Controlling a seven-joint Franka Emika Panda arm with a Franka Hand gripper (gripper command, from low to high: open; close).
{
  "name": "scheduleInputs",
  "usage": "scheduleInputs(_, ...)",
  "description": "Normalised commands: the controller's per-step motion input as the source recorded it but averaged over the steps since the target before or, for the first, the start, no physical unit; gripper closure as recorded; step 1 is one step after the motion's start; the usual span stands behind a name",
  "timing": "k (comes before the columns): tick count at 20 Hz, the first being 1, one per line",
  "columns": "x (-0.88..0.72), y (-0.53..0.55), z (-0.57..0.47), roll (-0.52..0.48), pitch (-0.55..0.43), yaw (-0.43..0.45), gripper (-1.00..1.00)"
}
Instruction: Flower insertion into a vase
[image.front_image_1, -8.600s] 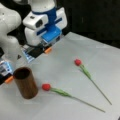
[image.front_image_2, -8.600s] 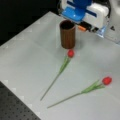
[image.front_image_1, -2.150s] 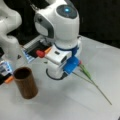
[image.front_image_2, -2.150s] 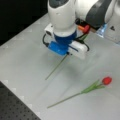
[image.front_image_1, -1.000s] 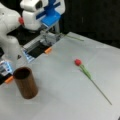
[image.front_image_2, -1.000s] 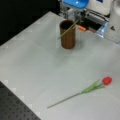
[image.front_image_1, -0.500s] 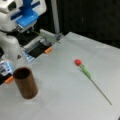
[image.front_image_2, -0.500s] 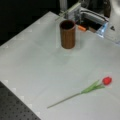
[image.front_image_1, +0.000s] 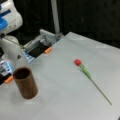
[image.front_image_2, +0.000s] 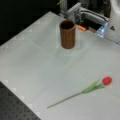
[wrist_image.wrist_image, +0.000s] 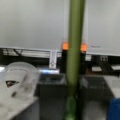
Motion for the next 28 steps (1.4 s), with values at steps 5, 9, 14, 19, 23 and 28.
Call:
scheduleInputs(5, -0.23, -0.08, -0.09, -0.127, 0.05, 0.079, 1.0)
scheduleInputs(9, -0.06, -0.05, -0.04, -0.114, 0.264, 0.045, 1.0)
scheduleInputs(14, 0.16, -0.05, -0.05, -0.127, 0.568, 0.0, 1.0)
scheduleInputs(19, 0.33, -0.14, -0.01, -0.129, 0.623, 0.002, 1.0)
scheduleInputs(23, 0.25, -0.2, 0.11, -0.106, 0.539, -0.053, 1.0)
scheduleInputs(28, 0.14, -0.22, 0.06, -0.126, 0.519, -0.137, 1.0)
